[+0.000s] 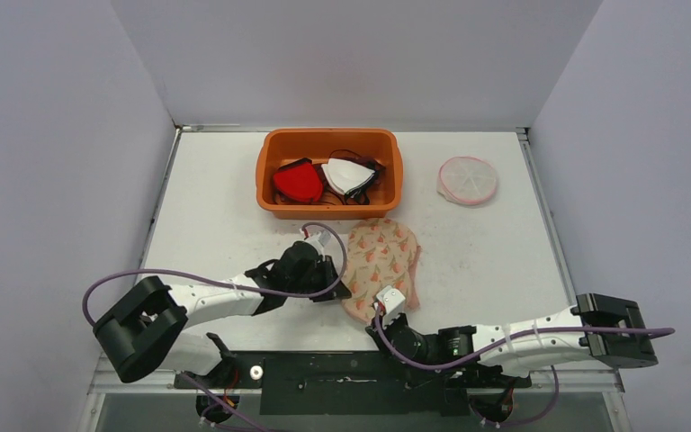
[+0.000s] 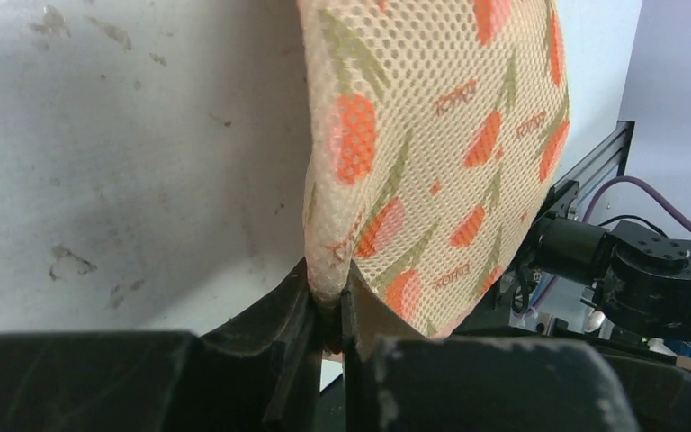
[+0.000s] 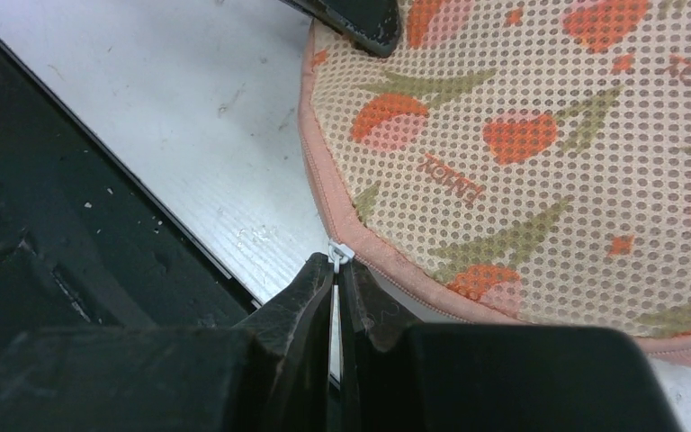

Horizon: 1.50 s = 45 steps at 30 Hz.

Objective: Unzip the laundry bag and remove the bra
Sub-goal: Unzip the laundry bag at the center of the board.

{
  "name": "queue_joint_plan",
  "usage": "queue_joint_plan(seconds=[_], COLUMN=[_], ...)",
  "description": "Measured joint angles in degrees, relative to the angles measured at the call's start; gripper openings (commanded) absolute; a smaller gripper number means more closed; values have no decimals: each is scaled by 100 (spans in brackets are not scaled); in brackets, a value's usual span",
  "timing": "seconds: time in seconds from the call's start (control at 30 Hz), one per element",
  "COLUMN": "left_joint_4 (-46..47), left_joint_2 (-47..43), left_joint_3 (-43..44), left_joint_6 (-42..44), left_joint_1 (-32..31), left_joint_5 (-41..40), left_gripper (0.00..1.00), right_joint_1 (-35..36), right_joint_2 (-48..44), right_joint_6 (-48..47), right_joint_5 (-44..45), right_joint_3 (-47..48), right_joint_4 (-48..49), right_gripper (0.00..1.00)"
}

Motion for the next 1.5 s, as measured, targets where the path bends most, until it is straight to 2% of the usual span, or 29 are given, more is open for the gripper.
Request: queue_joint_plan(seconds=[0.07,0.17,0.27,0.33,0.5,0.63,0.77,0.87,1.1,1.17,1.27,1.33,1.5], left_joint_4=[13,-26,-120,-271,-911,-1215,-1113,-822,26,221,444,581,826], left_joint_2=[146,162,-151,-693,-2465,-3545,-4013,-3818,-2697,-2540,-2361,-2262,-2116], left_joint_3=[85,116,31,-188,-922,-1558,-2081,-2234,-2140,-2120,-2083,-2076,-2076], left_joint_6=[92,195,120,-17,-542,-1117,-1718,-2063,-2485,-2597,-2710,-2771,-2811], left_joint_1=[140,280,330,310,146,33,-2,-7,-129,-190,-249,-269,-293], left_joint_5=[190,151,17,-74,-426,-570,-660,-699,-789,-879,-986,-1021,-1047], left_gripper=[56,74,85,91,93,93,93,92,86,79,57,47,31], right_joint_1=[0,7,4,-7,-138,-328,-507,-540,-542,-542,-542,-542,-542], right_joint_2=[114,374,804,1086,1558,1659,1674,1692,1690,1687,1687,1687,1687], right_joint_6=[15,20,-48,-118,-339,-439,-490,-496,-514,-514,-511,-511,-514], right_joint_5=[76,83,61,22,-175,-382,-566,-645,-693,-693,-693,-693,-695], right_joint_3=[2,52,232,402,793,892,914,920,920,920,920,920,920], right_joint_4=[105,271,461,570,846,1023,1172,1274,1425,1429,1443,1443,1443], right_gripper=[5,5,5,5,5,5,5,5,5,5,5,5,5])
